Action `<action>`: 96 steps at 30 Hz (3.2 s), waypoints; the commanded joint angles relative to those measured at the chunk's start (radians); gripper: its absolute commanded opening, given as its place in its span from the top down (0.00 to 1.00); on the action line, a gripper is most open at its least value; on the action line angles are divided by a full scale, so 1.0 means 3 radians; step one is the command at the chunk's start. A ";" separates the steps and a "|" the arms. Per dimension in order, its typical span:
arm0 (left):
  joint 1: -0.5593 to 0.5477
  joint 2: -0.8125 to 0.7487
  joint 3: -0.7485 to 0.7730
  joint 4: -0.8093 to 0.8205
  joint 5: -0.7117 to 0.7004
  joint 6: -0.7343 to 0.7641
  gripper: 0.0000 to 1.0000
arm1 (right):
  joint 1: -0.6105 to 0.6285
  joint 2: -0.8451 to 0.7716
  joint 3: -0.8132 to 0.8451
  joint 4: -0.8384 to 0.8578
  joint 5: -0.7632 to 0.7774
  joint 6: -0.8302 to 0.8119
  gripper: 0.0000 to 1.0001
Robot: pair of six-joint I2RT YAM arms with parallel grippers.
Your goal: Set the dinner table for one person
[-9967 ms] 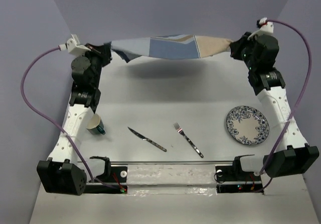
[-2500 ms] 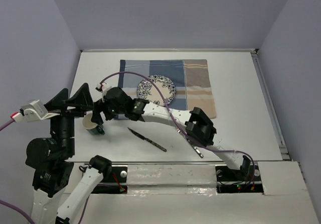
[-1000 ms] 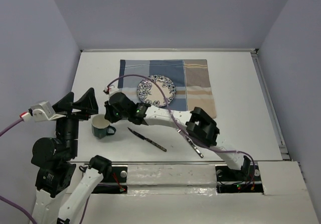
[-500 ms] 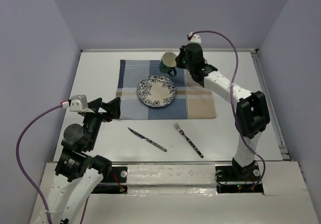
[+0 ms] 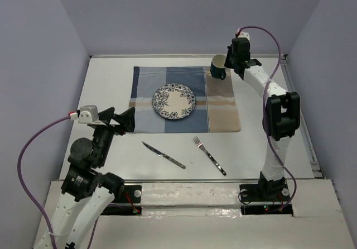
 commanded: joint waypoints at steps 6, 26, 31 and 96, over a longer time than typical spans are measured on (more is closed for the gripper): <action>-0.0013 0.0144 0.0031 0.0179 -0.0037 0.0079 0.01 | -0.0247 0.0357 0.0700 -0.0004 -0.0172 -0.0057 1.00; 0.0059 0.0241 0.0031 0.0189 0.0009 0.0063 0.01 | -0.0375 0.0414 0.0956 -0.0260 -0.0279 -0.0073 0.36; 0.0064 0.0221 0.0031 0.0195 0.0034 0.0063 0.01 | -0.0324 -0.0275 0.0278 -0.0240 -0.0920 0.0137 0.32; 0.0218 -0.0163 0.0093 -0.0015 -0.0472 -0.0003 0.01 | 0.2427 -0.0212 0.0151 -0.0531 0.0222 0.0796 1.00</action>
